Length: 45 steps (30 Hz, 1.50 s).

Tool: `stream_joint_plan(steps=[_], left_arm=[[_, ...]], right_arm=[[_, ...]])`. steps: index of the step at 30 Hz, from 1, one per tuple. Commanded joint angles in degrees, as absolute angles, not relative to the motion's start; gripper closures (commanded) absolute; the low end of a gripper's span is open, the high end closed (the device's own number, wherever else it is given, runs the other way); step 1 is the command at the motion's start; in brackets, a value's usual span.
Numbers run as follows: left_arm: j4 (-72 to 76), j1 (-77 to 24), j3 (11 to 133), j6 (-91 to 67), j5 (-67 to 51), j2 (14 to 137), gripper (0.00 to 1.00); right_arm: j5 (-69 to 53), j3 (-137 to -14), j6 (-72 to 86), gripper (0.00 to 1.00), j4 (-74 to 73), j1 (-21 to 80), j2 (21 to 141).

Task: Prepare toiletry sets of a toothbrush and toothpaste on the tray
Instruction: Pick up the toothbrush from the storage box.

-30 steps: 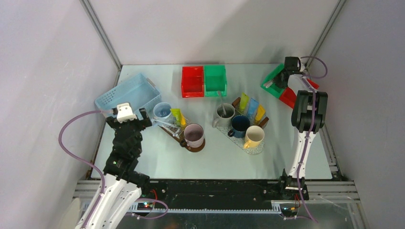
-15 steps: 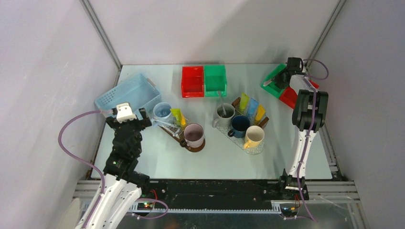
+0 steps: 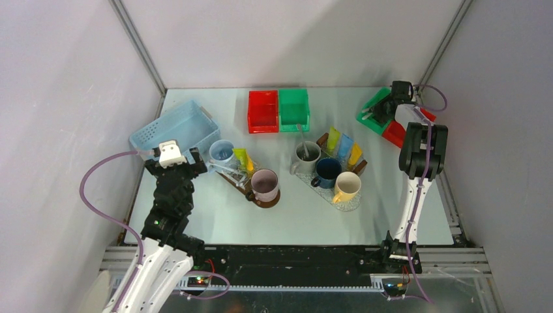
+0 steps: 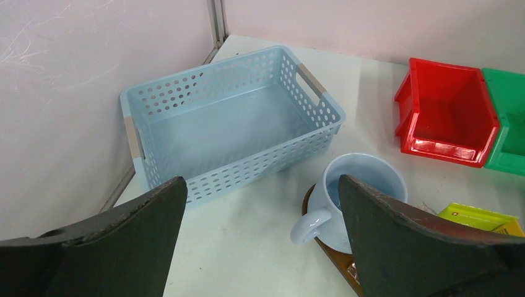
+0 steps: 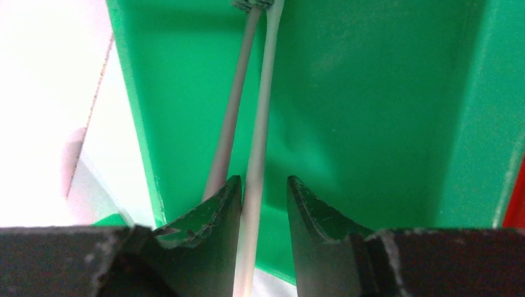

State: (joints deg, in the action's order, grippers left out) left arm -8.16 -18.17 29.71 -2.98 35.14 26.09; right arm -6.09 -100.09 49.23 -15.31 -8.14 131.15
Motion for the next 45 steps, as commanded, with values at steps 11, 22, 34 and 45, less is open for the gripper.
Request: stream_joint_plan(steps=[11,22,34,45], left_arm=[[-6.6,-17.6,29.0,-2.8,34.4,25.1,0.01],[-6.6,-17.6,28.8,-2.8,34.5,23.7,0.01],[-6.8,-17.6,28.3,-2.9,34.4,21.3,0.01],[-7.3,-17.6,28.0,-3.4,34.2,17.9,0.01]], right_arm=[[-2.2,-92.5,47.8,0.97,-14.8,-8.7,123.5],[-0.5,-82.7,45.5,1.00,-8.8,-8.6,109.7],[2.4,-73.4,35.4,1.00,-4.9,-5.9,93.8],[0.9,-56.7,20.7,1.00,11.3,3.4,72.8]])
